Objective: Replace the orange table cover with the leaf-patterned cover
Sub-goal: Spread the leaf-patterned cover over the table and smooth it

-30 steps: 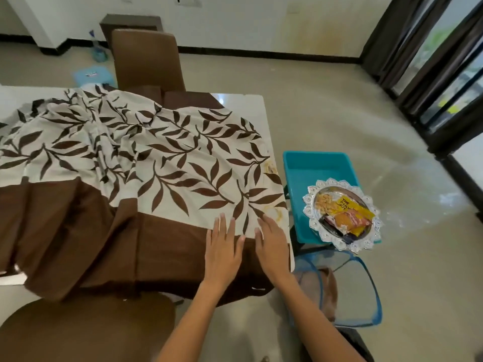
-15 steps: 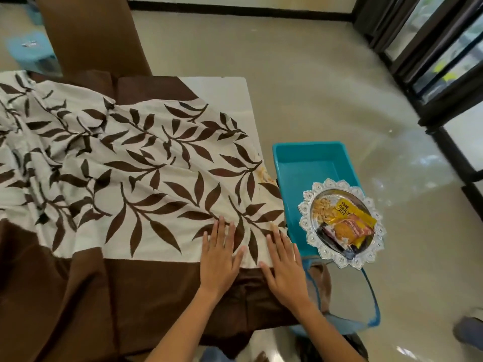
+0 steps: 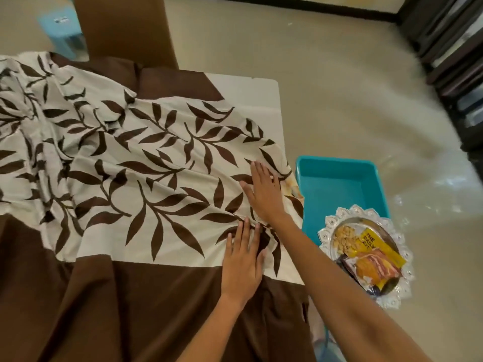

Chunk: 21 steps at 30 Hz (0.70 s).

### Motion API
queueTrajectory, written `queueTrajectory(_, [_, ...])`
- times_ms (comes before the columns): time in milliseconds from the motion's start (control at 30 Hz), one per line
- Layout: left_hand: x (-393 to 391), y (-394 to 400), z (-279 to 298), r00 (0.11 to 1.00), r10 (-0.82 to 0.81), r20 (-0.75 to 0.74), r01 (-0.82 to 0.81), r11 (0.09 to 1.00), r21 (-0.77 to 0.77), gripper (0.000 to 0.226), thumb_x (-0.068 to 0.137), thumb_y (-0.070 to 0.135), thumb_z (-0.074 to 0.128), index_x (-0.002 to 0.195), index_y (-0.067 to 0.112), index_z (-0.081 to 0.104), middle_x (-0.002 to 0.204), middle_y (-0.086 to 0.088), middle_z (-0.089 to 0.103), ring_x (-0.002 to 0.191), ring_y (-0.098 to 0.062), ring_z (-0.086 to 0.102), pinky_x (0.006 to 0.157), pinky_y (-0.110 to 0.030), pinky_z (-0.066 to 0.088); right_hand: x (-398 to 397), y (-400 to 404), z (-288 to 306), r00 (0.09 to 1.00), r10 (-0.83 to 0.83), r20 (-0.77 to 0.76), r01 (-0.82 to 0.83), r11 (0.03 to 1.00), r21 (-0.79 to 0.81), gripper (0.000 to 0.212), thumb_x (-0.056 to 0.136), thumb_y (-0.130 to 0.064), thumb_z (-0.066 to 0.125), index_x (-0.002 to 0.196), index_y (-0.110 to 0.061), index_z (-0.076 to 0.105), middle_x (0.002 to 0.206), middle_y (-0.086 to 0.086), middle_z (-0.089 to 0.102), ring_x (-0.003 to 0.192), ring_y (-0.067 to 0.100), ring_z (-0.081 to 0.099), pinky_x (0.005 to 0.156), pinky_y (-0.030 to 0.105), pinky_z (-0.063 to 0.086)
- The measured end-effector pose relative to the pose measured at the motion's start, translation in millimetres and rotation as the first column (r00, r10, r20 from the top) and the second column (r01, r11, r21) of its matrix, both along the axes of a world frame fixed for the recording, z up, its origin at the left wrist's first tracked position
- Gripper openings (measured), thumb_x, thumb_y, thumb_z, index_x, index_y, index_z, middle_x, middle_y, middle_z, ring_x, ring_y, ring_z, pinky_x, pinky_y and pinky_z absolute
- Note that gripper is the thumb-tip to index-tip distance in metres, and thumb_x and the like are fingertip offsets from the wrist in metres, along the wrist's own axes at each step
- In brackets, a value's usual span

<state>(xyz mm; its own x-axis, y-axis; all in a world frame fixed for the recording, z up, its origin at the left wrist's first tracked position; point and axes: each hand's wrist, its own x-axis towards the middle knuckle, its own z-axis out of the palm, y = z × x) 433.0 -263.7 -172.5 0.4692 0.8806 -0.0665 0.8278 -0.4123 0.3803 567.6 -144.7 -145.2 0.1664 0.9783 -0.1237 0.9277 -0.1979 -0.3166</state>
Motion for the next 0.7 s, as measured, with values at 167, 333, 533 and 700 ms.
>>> queueTrajectory(167, [1, -4, 5, 0.997, 0.042, 0.057, -0.043, 0.999, 0.021, 0.060, 0.101, 0.048, 0.016, 0.152, 0.019, 0.015, 0.160, -0.008, 0.007, 0.147, -0.022, 0.008, 0.115, -0.041, 0.011, 26, 41, -16, 0.990, 0.104, 0.099, -0.098, 0.993, -0.063, 0.085, 0.085, -0.071, 0.010, 0.150, -0.017, -0.003, 0.158, 0.003, -0.009, 0.145, 0.017, -0.006, 0.116, 0.041, -0.001])
queueTrajectory(333, [22, 78, 21, 0.968, 0.221, 0.119, -0.234, 0.967, 0.104, 0.063, 0.100, 0.047, 0.023, 0.153, 0.016, 0.010, 0.160, -0.009, 0.000, 0.147, -0.023, 0.001, 0.117, -0.042, 0.002, 56, 63, -14, 0.987, 0.072, 0.144, -0.066, 0.997, -0.043, 0.088, 0.083, -0.073, 0.001, 0.150, -0.017, 0.004, 0.159, 0.004, 0.002, 0.145, 0.020, 0.002, 0.117, 0.042, 0.002])
queueTrajectory(533, [33, 218, 3, 0.946, 0.325, 0.007, -0.324, 0.941, 0.094, 0.066, 0.097, 0.053, 0.000, 0.153, 0.019, 0.005, 0.160, -0.006, -0.007, 0.146, -0.018, -0.009, 0.119, -0.046, 0.005, 54, 84, 6, 0.991, 0.059, 0.123, -0.106, 0.900, 0.424, 0.038, 0.097, -0.034, 0.036, 0.118, -0.011, 0.057, 0.146, 0.013, 0.038, 0.137, 0.026, 0.030, 0.115, 0.041, 0.017])
queueTrajectory(700, [39, 231, -7, 0.946, 0.323, -0.016, -0.318, 0.939, 0.130, 0.062, 0.099, 0.051, 0.007, 0.153, 0.022, 0.000, 0.160, -0.004, -0.010, 0.146, -0.015, -0.013, 0.117, -0.043, -0.002, 52, 168, 25, 0.993, 0.117, -0.017, -0.087, 0.823, 0.561, 0.028, 0.097, -0.023, 0.041, 0.112, -0.009, 0.061, 0.122, 0.010, 0.059, 0.114, 0.024, 0.054, 0.099, 0.035, 0.039])
